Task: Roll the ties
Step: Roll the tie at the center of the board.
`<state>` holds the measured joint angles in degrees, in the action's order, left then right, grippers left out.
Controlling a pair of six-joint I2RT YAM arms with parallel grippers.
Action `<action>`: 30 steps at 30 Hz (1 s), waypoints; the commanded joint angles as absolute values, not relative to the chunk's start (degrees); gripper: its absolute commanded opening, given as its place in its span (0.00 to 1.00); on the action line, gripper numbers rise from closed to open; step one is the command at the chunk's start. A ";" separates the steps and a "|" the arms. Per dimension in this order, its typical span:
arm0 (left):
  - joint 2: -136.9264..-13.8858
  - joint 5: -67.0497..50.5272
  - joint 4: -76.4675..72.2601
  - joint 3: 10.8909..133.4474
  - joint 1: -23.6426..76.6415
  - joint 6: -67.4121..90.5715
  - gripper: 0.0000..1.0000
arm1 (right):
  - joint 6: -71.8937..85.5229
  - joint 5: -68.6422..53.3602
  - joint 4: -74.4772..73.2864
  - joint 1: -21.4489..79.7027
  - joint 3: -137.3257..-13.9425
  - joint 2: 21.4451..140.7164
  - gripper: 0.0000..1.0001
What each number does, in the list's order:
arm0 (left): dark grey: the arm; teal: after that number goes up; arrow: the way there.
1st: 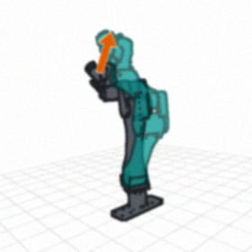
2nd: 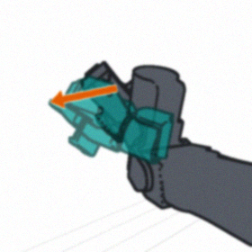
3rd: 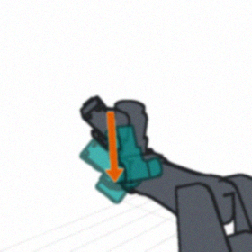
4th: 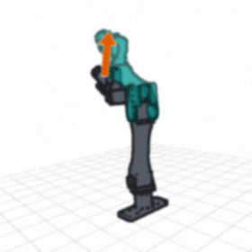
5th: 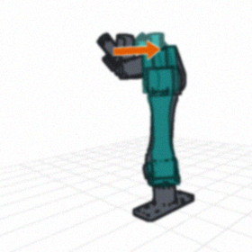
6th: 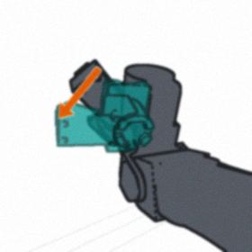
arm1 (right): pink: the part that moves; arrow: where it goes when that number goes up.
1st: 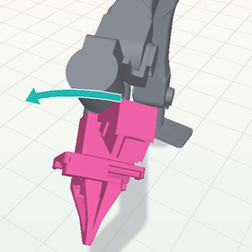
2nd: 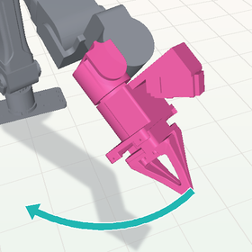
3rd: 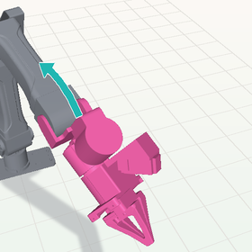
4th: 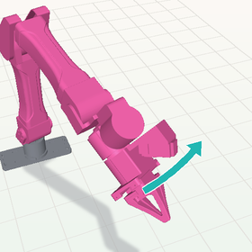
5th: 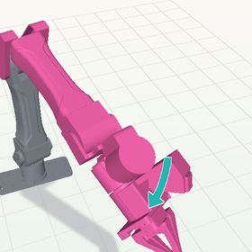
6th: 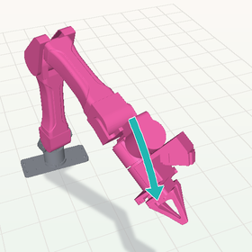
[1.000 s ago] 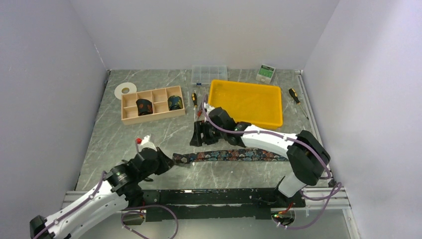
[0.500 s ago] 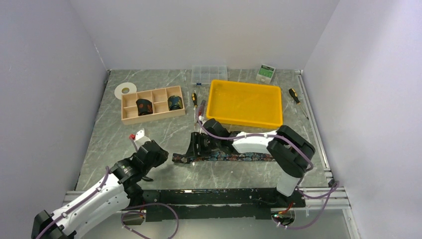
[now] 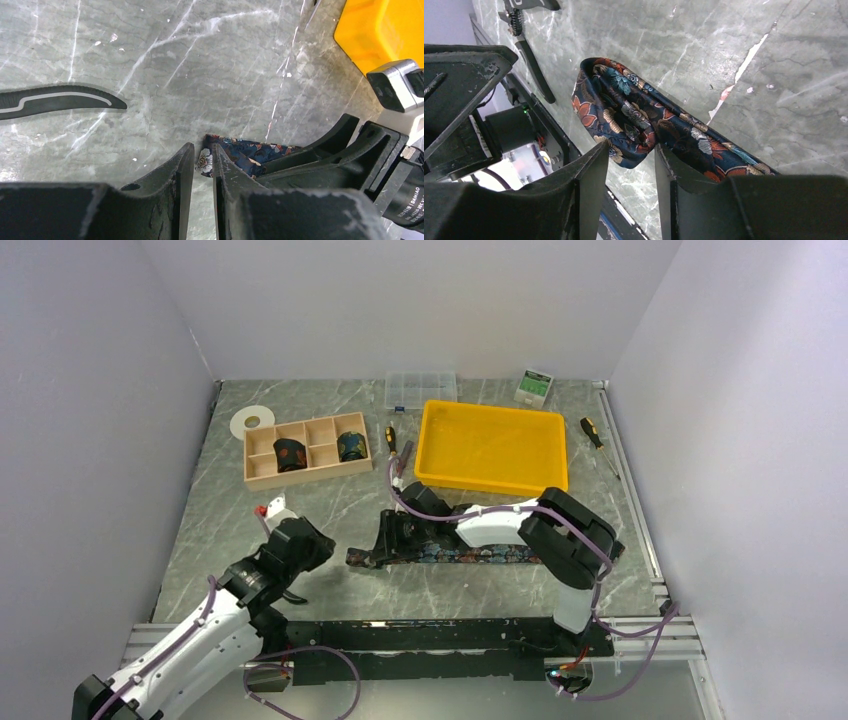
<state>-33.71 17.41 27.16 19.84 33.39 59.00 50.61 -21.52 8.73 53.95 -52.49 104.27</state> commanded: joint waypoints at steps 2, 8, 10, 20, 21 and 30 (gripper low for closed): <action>-34.87 15.08 23.44 18.60 33.05 57.27 0.25 | 49.74 -20.18 9.51 54.11 -54.64 104.57 0.38; -37.59 13.39 20.68 17.31 32.95 57.52 0.25 | 47.68 -20.18 10.59 54.06 -54.76 104.77 0.29; -38.49 12.98 19.76 16.87 32.96 57.80 0.25 | 46.71 -20.61 10.76 54.15 -55.04 104.93 0.25; -39.90 11.95 17.63 15.58 32.78 58.53 0.25 | 39.37 -18.37 8.04 54.30 -57.61 103.43 0.15; -39.78 11.89 17.59 15.44 32.78 58.60 0.25 | 38.32 -18.41 7.82 54.25 -57.89 103.57 0.14; -38.94 11.14 16.97 14.16 32.54 59.06 0.29 | 32.01 -17.94 6.49 54.32 -58.80 105.55 0.13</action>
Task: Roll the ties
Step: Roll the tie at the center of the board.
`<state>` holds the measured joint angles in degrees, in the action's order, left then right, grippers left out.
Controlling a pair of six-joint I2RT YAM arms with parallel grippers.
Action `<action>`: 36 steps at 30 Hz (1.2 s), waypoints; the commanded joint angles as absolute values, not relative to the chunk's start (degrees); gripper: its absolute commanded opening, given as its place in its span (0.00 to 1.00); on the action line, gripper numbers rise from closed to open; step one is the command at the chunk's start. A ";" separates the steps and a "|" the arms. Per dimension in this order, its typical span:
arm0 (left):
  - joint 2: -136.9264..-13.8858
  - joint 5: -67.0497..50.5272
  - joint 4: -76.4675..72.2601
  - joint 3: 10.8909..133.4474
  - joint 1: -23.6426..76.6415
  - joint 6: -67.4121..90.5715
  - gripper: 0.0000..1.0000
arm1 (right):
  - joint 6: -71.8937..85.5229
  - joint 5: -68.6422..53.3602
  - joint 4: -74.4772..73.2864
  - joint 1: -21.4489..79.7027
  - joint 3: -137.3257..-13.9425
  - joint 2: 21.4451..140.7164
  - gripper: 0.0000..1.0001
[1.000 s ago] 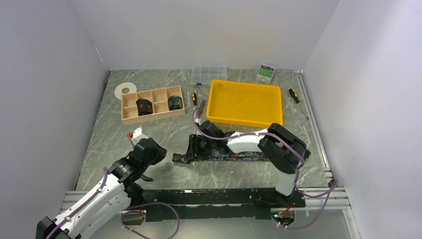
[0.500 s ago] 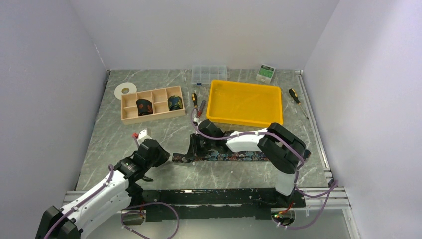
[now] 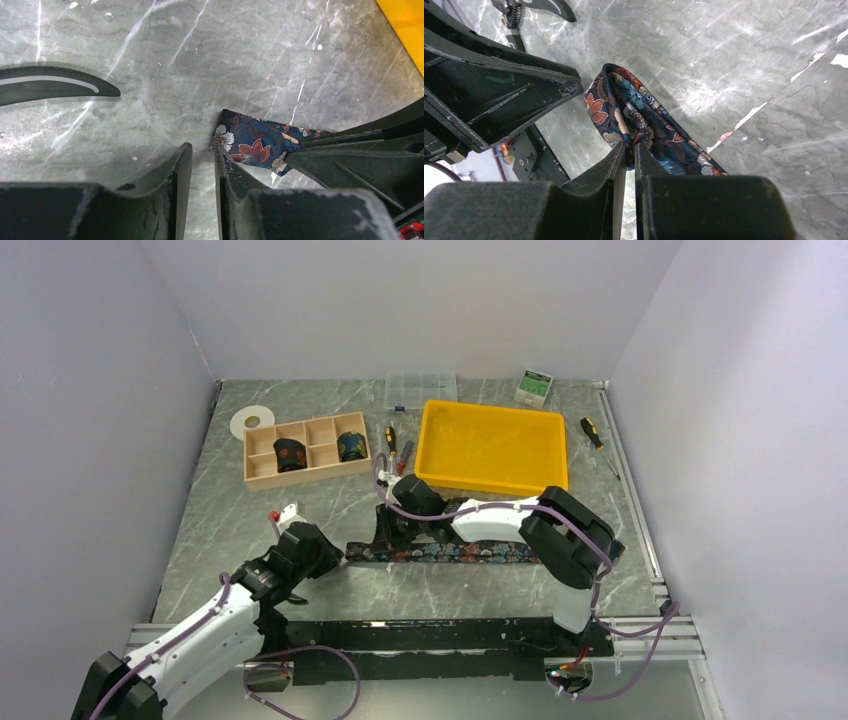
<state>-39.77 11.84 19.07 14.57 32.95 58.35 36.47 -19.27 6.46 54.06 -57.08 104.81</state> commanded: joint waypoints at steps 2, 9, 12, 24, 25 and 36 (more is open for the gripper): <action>-39.01 11.16 16.96 14.26 32.44 58.82 0.32 | 30.96 -17.87 6.27 54.32 -58.95 106.00 0.13; -39.50 10.65 16.26 14.94 31.85 58.00 0.45 | 30.79 -18.42 6.46 54.15 -58.73 107.84 0.13; -40.14 8.51 13.88 14.56 31.15 56.90 0.52 | 31.43 -18.29 7.20 53.95 -57.75 107.93 0.14; -49.49 -6.27 1.94 12.83 25.29 52.59 0.54 | 31.50 -17.93 8.27 53.68 -55.81 107.74 0.14; -50.31 -7.24 0.81 12.50 24.97 52.46 0.54 | 31.55 -17.93 8.41 53.68 -55.56 107.75 0.14; -56.07 -15.45 -7.00 10.25 24.19 50.38 0.35 | 32.34 -17.75 9.71 53.60 -54.06 108.08 0.13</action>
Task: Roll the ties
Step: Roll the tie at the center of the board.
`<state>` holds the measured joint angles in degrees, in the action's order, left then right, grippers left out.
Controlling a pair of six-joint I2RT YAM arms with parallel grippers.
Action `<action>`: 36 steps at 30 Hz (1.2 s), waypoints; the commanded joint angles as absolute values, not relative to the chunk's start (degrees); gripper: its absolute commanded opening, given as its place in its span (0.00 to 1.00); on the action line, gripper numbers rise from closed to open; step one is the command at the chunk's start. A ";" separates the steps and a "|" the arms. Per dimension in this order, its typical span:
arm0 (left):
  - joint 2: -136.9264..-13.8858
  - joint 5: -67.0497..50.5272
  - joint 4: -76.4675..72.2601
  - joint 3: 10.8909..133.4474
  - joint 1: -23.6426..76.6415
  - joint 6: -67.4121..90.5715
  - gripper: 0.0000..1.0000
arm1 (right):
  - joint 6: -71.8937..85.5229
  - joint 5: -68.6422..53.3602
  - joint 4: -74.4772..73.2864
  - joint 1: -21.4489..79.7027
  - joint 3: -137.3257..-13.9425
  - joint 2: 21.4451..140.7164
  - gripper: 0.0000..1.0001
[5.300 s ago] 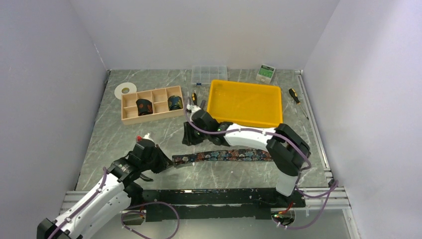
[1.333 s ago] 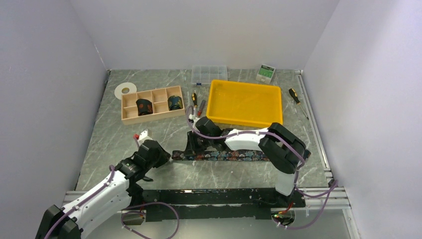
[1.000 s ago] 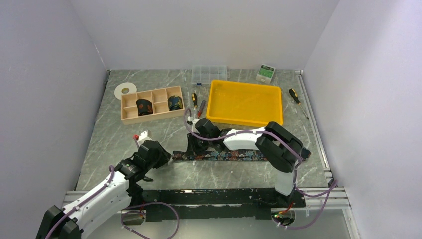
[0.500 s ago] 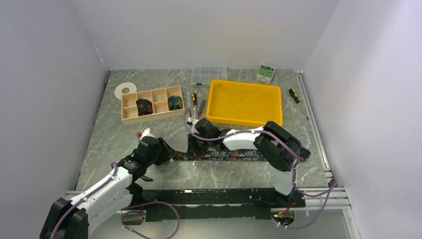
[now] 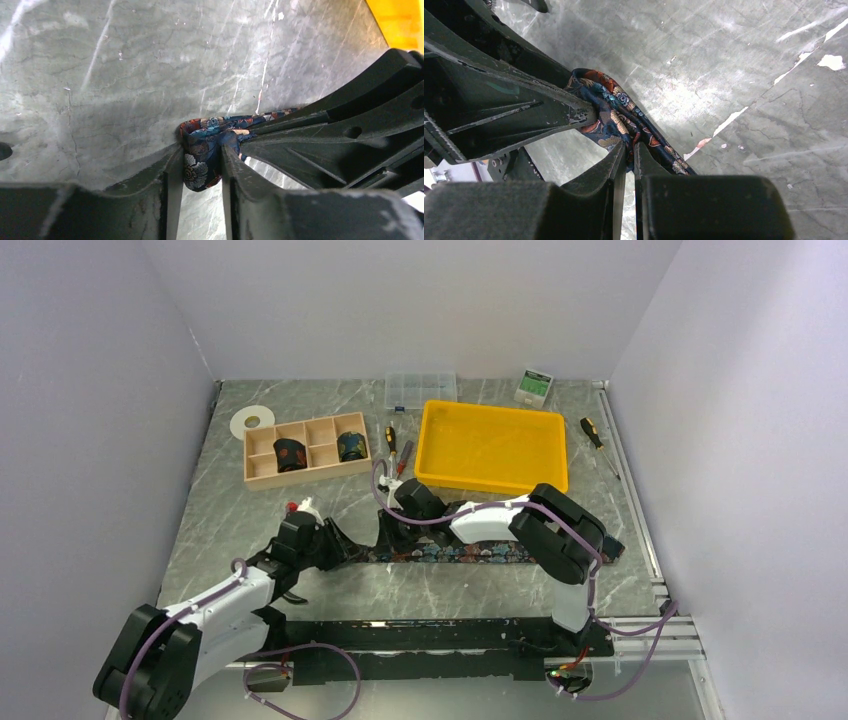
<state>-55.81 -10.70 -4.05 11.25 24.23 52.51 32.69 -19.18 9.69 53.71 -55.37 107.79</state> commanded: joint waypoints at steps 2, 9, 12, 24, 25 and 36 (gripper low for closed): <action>-55.59 -15.60 -6.74 10.11 24.17 50.09 0.29 | 32.50 -17.75 9.92 53.57 -54.13 108.11 0.13; -54.80 -14.89 -1.95 12.50 24.17 48.42 0.08 | 32.91 -17.64 9.62 53.59 -54.49 107.78 0.14; -55.24 -12.24 3.47 15.27 24.19 46.95 0.03 | 33.57 -15.91 8.31 53.54 -54.44 105.88 0.32; -56.23 -4.24 13.71 20.37 24.32 45.97 0.03 | 33.83 -12.72 3.81 55.10 -57.84 100.04 0.21; -56.09 -3.96 13.85 20.45 24.32 46.04 0.03 | 33.96 -13.24 3.88 55.29 -58.40 100.78 0.19; -54.31 -0.21 19.87 23.47 24.67 46.39 0.03 | 36.37 -17.53 4.93 56.22 -61.59 108.18 0.11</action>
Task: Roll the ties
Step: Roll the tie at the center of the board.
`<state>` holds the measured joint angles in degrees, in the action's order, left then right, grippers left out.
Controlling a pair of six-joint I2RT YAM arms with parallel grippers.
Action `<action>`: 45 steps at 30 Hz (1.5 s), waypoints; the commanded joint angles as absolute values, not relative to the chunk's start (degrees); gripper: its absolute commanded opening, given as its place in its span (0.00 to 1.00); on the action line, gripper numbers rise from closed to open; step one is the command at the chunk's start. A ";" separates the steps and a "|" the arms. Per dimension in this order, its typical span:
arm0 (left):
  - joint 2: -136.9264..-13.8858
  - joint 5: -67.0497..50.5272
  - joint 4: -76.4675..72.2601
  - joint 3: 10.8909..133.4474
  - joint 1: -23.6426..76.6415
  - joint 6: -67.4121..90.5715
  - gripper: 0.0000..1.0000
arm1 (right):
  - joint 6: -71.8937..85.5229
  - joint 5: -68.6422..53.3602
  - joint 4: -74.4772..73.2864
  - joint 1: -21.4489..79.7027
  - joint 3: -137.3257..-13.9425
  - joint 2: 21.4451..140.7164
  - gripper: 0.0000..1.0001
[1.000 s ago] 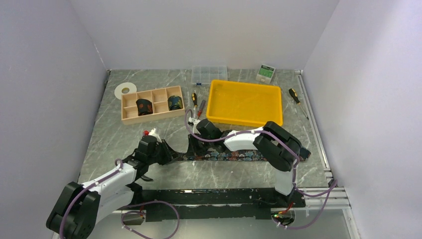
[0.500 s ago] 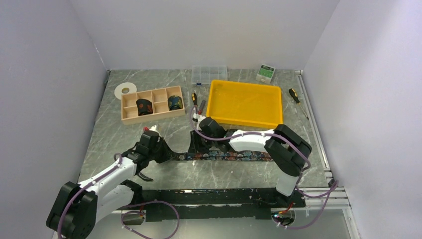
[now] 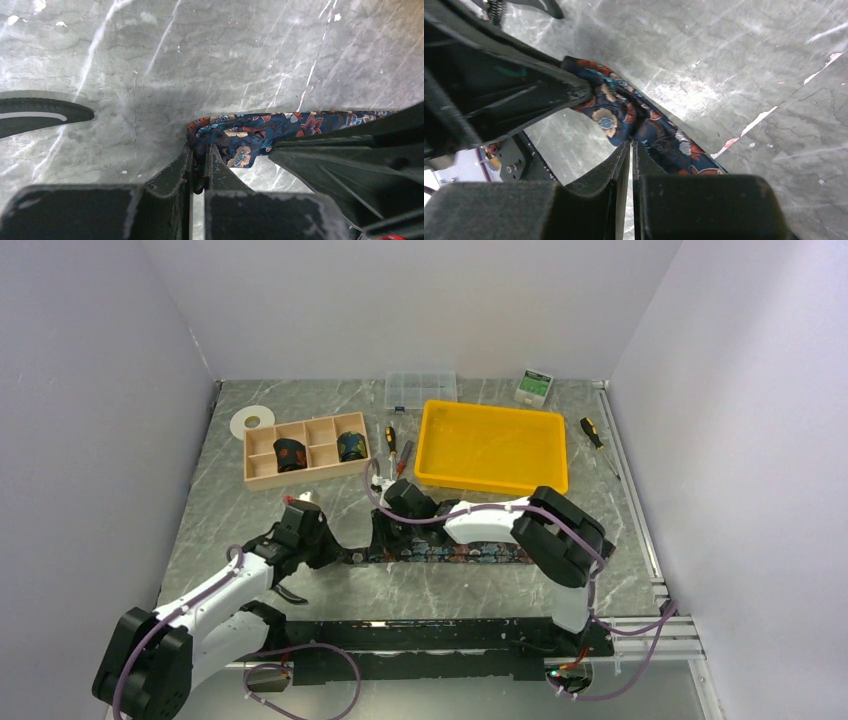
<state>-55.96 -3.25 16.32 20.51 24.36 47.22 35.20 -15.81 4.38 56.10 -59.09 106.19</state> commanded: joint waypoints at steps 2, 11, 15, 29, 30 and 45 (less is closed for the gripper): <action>-53.57 -0.09 21.30 24.27 24.85 46.21 0.03 | 36.76 -18.15 5.51 56.32 -61.93 109.38 0.11; -54.84 8.44 29.17 30.11 30.56 47.04 0.03 | 38.83 -19.09 8.23 56.89 -64.42 114.08 0.10; -60.42 16.02 34.26 35.20 36.00 48.98 0.03 | 40.37 -19.65 9.86 57.29 -65.03 115.92 0.09; -81.66 37.80 51.36 53.33 46.93 56.09 0.03 | 39.53 -10.29 9.28 54.29 -53.35 100.09 0.19; -82.99 38.65 52.17 54.42 47.46 56.52 0.03 | 39.47 -9.78 9.42 54.10 -52.21 98.83 0.19; -100.26 40.43 53.91 65.56 55.30 61.19 0.03 | 42.98 -6.93 17.50 48.46 -33.38 88.22 0.17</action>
